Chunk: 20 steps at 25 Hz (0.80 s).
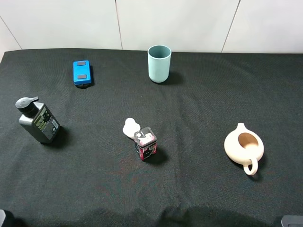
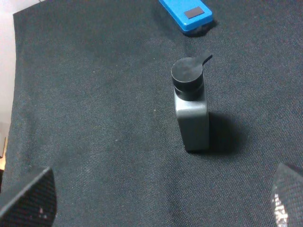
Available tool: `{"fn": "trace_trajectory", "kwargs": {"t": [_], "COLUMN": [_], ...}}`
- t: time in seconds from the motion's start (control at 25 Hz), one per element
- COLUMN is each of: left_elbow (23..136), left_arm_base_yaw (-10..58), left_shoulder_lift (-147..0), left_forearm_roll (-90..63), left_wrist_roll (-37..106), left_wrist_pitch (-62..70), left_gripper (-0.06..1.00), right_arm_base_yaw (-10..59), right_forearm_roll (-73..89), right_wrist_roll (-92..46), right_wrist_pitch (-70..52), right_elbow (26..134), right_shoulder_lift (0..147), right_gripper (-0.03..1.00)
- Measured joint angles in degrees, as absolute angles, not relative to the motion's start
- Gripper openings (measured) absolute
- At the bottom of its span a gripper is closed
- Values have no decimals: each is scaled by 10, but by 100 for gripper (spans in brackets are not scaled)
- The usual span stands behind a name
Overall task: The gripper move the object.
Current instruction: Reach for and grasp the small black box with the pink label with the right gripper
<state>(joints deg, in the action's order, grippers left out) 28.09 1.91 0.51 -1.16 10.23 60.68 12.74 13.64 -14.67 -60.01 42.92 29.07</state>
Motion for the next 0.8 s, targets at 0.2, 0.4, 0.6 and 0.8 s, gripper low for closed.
{"fn": "trace_trajectory", "kwargs": {"t": [0.2, 0.4, 0.6, 0.8], "left_elbow": [281, 281, 281, 281], "left_arm_base_yaw": [19, 19, 19, 19], "left_shoulder_lift": [5, 5, 5, 5], "left_forearm_roll": [-12, -12, -12, -12], "left_wrist_roll": [102, 102, 102, 102], "left_wrist_pitch": [607, 607, 607, 607], "left_gripper": [96, 96, 96, 96], "right_arm_base_yaw": [194, 265, 346, 420], "right_forearm_roll": [136, 129, 99, 79], "right_wrist_roll": [-151, -157, -160, -160], "right_wrist_pitch": [-602, -602, -600, -598], "right_elbow": [455, 473, 495, 514], "right_shoulder_lift": [356, 429, 507, 576], "right_gripper": [69, 69, 69, 69]}}
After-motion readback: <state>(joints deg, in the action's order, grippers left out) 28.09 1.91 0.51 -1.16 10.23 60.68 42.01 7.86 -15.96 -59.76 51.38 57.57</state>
